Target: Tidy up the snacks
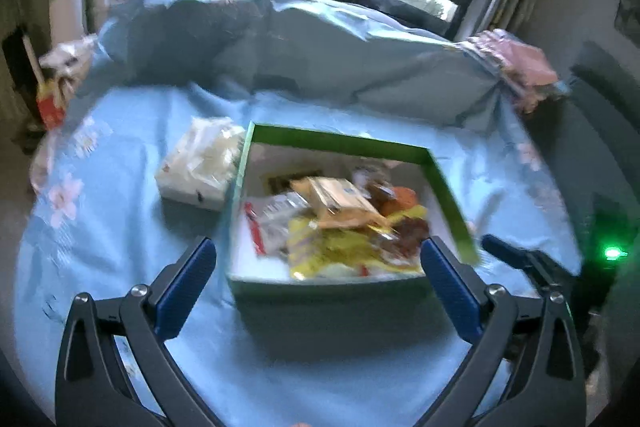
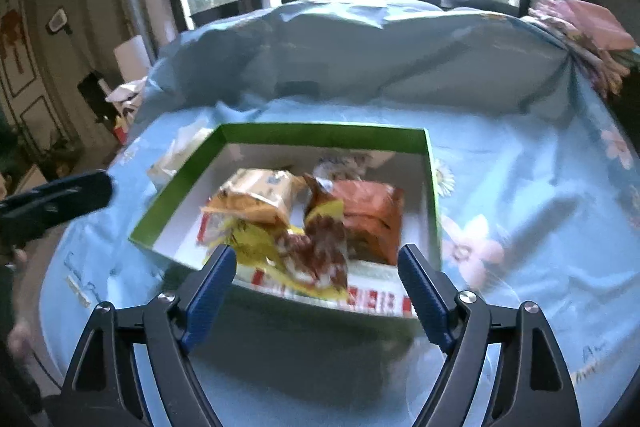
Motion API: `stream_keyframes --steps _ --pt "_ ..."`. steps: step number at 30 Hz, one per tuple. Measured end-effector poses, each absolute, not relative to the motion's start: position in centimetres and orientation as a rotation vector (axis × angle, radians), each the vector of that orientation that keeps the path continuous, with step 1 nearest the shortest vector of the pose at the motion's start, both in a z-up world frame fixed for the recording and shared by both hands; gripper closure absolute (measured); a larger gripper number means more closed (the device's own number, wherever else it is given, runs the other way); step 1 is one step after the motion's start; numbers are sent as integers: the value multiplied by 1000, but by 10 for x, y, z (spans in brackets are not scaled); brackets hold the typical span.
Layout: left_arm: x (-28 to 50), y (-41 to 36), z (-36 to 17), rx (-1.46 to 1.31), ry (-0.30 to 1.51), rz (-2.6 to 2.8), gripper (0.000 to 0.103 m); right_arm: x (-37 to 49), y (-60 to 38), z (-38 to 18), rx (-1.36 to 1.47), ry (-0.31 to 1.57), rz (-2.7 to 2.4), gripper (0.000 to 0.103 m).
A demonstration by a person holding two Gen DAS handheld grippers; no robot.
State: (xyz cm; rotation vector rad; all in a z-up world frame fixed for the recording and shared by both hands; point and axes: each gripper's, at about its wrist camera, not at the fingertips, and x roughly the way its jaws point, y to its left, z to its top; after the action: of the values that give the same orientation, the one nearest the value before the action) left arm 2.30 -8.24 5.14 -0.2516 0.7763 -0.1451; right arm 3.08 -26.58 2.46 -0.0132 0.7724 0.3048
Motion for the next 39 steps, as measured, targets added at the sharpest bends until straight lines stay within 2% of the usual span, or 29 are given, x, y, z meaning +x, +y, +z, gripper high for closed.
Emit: stream_keyframes --steps 12,22,39 --pt "0 -92 46 -305 906 -146 0 0 -271 40 -15 757 318 20" --pt "3 -103 37 -47 907 117 0 -5 -273 46 -28 769 299 20" --pt "19 -106 40 -31 917 94 0 7 -277 53 -25 764 276 20"
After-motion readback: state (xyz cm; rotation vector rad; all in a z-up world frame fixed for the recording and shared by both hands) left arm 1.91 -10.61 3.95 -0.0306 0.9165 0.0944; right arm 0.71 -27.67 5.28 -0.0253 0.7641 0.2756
